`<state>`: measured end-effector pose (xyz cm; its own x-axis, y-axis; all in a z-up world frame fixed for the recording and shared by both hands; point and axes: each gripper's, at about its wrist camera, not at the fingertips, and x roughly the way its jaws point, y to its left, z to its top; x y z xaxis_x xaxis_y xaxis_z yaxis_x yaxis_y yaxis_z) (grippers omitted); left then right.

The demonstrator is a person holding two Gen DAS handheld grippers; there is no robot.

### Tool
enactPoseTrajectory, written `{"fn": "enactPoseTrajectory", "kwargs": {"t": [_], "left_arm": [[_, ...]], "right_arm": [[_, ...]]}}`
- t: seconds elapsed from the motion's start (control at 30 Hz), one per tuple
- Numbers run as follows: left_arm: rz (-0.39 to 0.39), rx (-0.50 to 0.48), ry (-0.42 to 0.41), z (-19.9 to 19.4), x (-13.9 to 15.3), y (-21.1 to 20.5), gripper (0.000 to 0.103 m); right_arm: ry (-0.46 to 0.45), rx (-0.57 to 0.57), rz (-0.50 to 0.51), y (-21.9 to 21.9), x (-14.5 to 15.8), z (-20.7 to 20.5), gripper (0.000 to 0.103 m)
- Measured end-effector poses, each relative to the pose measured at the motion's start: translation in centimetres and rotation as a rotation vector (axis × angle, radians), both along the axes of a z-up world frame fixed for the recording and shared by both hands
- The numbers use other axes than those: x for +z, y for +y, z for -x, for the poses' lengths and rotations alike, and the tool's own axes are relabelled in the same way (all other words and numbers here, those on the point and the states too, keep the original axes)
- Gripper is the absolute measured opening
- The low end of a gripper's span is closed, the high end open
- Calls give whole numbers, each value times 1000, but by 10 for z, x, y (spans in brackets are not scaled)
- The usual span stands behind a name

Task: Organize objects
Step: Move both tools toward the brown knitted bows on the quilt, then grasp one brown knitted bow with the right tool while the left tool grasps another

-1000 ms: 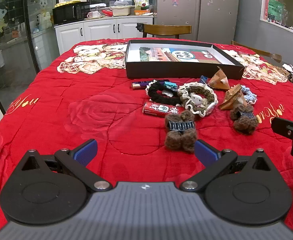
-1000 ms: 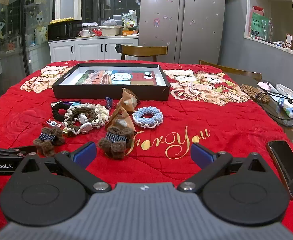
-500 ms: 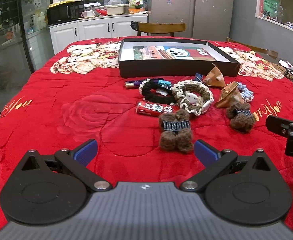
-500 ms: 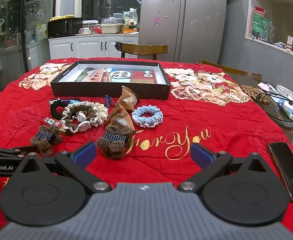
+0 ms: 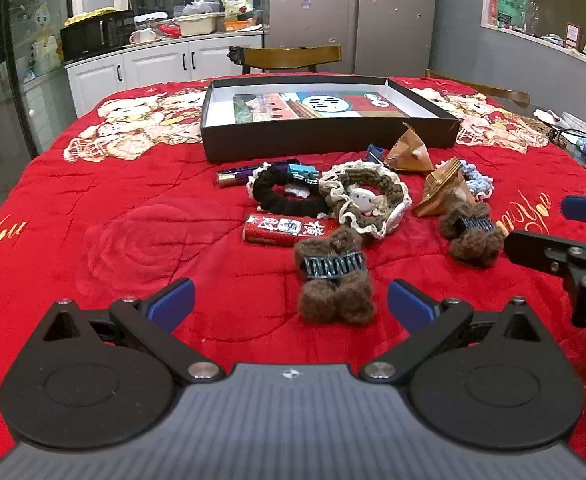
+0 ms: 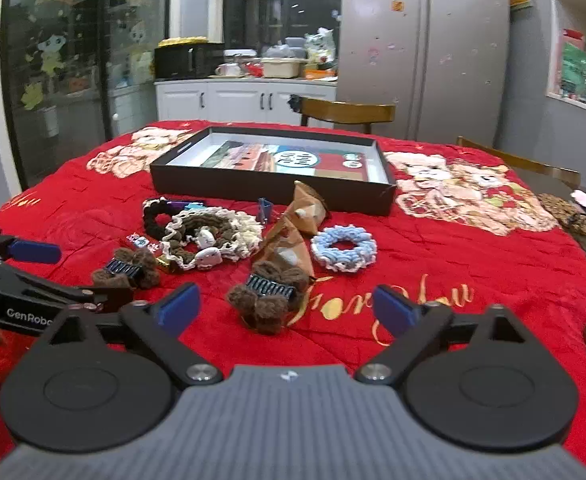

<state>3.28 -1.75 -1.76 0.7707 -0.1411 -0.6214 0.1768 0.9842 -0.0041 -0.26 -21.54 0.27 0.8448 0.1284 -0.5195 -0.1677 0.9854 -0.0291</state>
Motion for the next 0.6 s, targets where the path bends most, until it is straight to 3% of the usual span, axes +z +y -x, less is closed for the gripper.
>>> {"fn": "enactPoseTrajectory", "kwargs": {"t": [0.2, 0.6], "left_arm": [[42, -32, 18, -10, -3, -3, 97], [70, -17, 39, -31, -9, -3, 63]], "right_arm": [[46, 14, -28, -1, -9, -19, 82], [118, 2, -9, 11, -30, -45, 71]]}}
